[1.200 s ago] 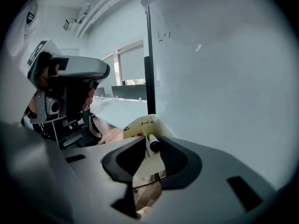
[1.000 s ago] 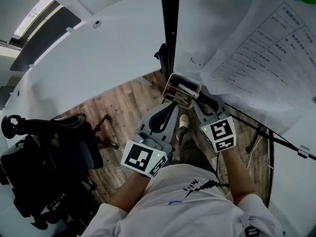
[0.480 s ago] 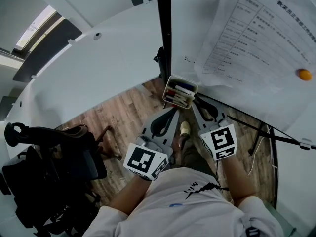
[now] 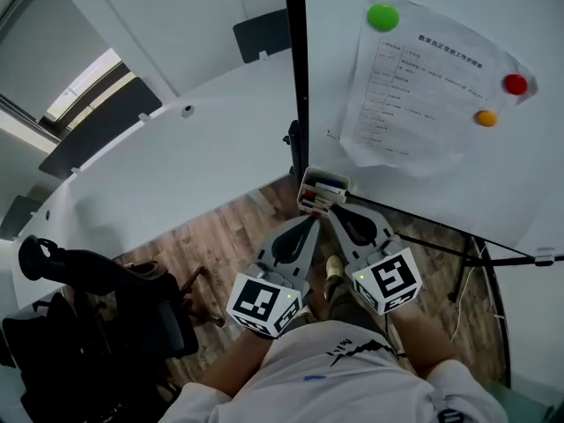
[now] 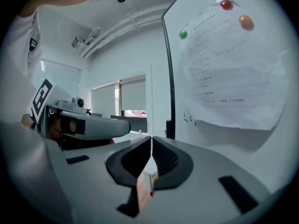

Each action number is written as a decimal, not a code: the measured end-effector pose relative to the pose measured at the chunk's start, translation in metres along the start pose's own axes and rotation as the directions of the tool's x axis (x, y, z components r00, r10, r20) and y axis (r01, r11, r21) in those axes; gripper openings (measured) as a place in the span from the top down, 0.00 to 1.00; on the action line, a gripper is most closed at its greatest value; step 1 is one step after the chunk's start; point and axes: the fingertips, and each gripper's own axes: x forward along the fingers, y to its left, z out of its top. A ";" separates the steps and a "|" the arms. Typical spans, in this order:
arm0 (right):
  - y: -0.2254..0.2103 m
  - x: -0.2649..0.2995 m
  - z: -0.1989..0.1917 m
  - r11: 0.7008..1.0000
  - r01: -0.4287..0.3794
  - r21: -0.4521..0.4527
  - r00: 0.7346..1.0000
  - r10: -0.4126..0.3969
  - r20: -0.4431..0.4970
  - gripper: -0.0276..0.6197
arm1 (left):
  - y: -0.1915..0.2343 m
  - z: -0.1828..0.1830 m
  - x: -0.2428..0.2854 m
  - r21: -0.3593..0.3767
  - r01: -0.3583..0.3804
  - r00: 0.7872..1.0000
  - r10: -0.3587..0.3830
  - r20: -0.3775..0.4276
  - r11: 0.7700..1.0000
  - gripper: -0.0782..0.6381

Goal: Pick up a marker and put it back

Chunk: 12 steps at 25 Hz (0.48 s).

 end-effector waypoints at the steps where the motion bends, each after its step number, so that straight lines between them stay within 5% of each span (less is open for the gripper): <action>1: 0.004 -0.002 0.005 1.000 -0.001 0.001 1.000 0.001 0.010 0.92 | -0.002 0.003 -0.003 0.005 0.006 1.000 -0.006 0.004 1.000 0.88; 12: 0.034 -0.025 0.038 0.999 -0.010 0.045 0.997 0.006 0.076 0.94 | -0.023 0.027 -0.031 0.035 0.062 0.997 -0.063 0.038 0.997 0.88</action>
